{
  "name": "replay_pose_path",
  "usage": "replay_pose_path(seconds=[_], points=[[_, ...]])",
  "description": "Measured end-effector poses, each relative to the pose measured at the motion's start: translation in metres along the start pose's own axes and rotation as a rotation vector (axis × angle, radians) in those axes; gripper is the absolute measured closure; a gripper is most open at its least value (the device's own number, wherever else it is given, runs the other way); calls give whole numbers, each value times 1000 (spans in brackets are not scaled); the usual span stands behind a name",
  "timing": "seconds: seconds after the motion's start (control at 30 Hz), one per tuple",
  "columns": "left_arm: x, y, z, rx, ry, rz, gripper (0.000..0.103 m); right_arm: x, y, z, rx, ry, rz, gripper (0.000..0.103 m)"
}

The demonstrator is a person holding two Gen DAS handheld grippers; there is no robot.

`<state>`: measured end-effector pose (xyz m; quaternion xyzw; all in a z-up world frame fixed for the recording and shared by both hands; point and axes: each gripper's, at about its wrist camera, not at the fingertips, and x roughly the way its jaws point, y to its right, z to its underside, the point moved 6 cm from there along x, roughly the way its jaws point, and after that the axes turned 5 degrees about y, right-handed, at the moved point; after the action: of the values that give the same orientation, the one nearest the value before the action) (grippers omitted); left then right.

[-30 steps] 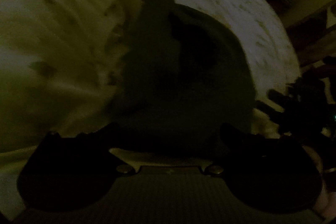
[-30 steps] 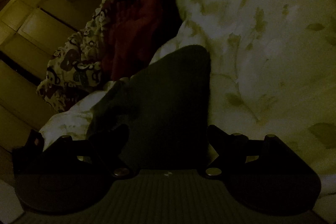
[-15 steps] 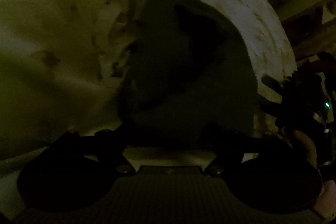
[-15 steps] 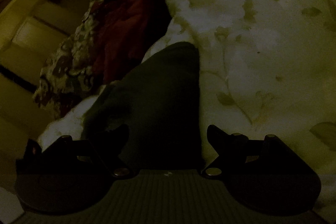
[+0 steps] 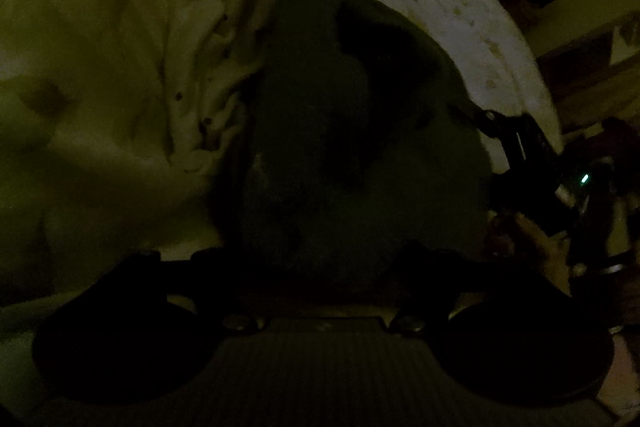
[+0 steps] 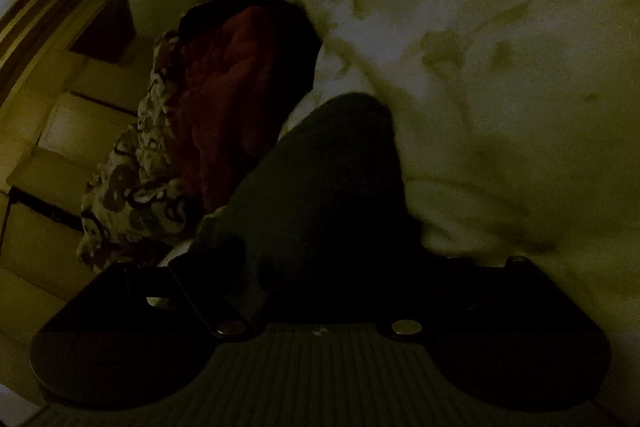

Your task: Fold small clothes

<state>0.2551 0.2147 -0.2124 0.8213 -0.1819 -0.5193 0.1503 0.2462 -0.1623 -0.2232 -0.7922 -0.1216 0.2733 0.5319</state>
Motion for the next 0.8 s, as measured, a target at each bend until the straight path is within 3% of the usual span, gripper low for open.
replay_pose_path(seconds=[0.07, 0.13, 0.2, 0.43, 0.6, 0.8], points=[[-1, 5, 4, 30, 21, -37, 41, 6, -1, 4, -33, 5, 23, 0], [-4, 10, 7, 48, 37, -56, 46, 5, 1, 6, -56, 18, 31, 17], [-6, 16, 8, 73, 47, -77, 50, 0, 2, 7, -49, 36, 24, 26], [-28, 40, 10, 218, 108, -175, 61, -21, -47, 9, -264, 110, 94, 43], [-35, 66, 9, 240, 118, -156, 63, -42, -81, 7, -393, 157, 104, 47], [-45, 118, 13, 322, 148, -107, 64, -87, -101, -19, -440, 218, 108, 49]])
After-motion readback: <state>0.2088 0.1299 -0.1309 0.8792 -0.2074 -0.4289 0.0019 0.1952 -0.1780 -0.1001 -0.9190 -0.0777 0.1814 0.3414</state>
